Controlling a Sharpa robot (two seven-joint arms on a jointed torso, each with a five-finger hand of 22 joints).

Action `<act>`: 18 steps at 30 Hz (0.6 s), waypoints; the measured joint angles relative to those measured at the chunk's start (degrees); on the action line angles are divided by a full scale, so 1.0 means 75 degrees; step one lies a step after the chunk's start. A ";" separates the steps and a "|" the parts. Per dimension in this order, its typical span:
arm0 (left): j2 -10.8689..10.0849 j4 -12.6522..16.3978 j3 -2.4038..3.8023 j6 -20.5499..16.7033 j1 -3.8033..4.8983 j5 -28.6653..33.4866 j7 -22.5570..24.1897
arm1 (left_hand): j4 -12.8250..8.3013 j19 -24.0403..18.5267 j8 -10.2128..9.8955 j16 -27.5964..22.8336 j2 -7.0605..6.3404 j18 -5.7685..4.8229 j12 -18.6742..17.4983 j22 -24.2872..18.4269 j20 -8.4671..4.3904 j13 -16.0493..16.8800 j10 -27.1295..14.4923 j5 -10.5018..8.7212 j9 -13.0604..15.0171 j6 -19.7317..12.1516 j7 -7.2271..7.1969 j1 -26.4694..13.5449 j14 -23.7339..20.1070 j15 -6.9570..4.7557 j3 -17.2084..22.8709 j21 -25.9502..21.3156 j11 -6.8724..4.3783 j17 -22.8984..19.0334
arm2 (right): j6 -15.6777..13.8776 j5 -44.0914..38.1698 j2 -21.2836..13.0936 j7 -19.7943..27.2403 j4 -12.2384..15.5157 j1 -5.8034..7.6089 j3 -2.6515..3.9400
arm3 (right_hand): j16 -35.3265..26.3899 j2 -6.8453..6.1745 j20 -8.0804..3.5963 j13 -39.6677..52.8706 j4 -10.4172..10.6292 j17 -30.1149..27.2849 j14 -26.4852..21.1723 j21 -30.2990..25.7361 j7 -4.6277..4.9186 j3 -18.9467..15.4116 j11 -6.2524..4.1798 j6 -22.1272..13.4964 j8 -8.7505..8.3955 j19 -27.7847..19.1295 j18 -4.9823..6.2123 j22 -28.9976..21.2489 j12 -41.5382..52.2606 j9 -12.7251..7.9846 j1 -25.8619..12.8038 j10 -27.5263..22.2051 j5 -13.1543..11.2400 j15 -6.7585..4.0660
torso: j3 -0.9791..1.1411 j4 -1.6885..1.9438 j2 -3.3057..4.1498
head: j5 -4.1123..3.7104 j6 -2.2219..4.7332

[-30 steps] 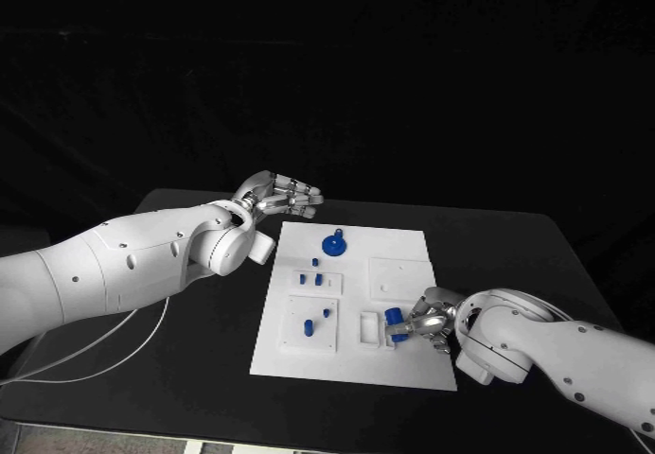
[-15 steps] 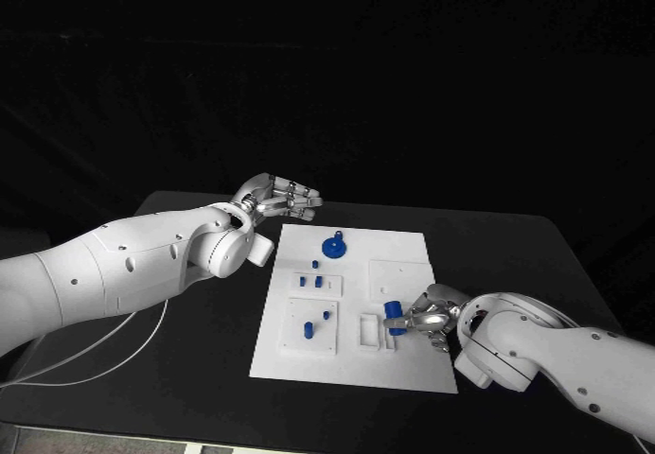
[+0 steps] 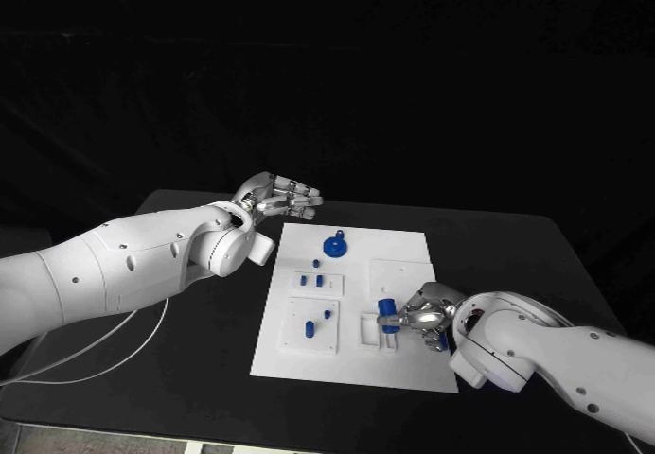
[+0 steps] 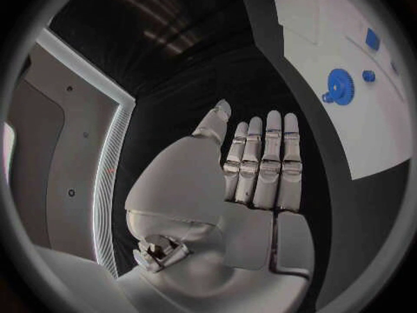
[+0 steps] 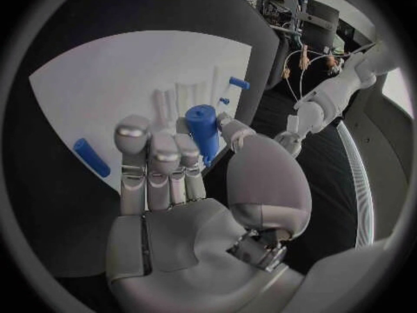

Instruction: Assemble the parts on the task board

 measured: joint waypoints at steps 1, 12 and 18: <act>0.0002 -0.0001 0.0000 0.0000 0.0000 0.0000 0.0000 | 0.0000 0.0000 0.0000 0.0000 0.0000 0.0000 0.0000 0.0000 0.0000 0.0000 0.0000 0.0000 0.0000 0.0000 0.0000 0.0000 0.0000 0.0000 0.0000 0.0000 0.0000 0.0000 | 0.0017 0.0027 0.0020 -0.0005 -0.0019 0.0001 -0.0014 | 0.0000 0.0009 0.0000 -0.0008 0.0000 0.0003 0.0000 0.0000 0.0000 0.0000 0.0000 0.0000 0.0000 0.0000 0.0001 0.0000 0.0000 -0.0004 -0.0009 0.0000 -0.0002 0.0000 | -0.0001 0.0000 -0.0001 | 0.0000 0.0000; 0.0009 -0.0002 0.0000 0.0000 0.0000 0.0001 0.0001 | -0.0021 0.0000 0.0000 0.0000 0.0000 0.0000 0.0000 -0.0071 0.0000 0.0000 0.0000 0.0000 0.0000 0.0000 0.0000 0.0000 0.0000 0.0000 -0.0020 0.0000 0.0000 0.0000 | 0.0256 0.0183 0.0238 -0.0121 -0.0218 0.0002 -0.0160 | 0.0000 -0.0008 0.0000 -0.0027 0.0084 0.0012 0.0001 0.0000 0.0001 -0.0085 0.0001 -0.0001 -0.0001 0.0000 0.0001 0.0000 0.0000 -0.0028 -0.0052 -0.0001 -0.0003 0.0001 | 0.0000 0.0004 0.0000 | 0.0010 -0.0004; 0.0007 0.0003 0.0000 0.0001 0.0000 0.0001 0.0001 | -0.0021 0.0000 0.0000 0.0000 0.0000 0.0000 0.0000 -0.0087 0.0000 0.0000 0.0000 0.0000 0.0000 0.0000 0.0000 0.0000 0.0000 0.0000 -0.0020 0.0000 0.0000 0.0000 | 0.0317 0.0191 0.0316 -0.0165 -0.0308 0.0031 -0.0185 | 0.0000 -0.0023 0.0000 -0.0027 0.0084 0.0020 0.0001 0.0000 0.0001 -0.0086 0.0002 -0.0001 0.0007 0.0000 0.0000 -0.0001 -0.0030 -0.0019 -0.0066 0.0000 -0.0004 0.0002 | 0.0000 0.0004 0.0004 | 0.0027 -0.0019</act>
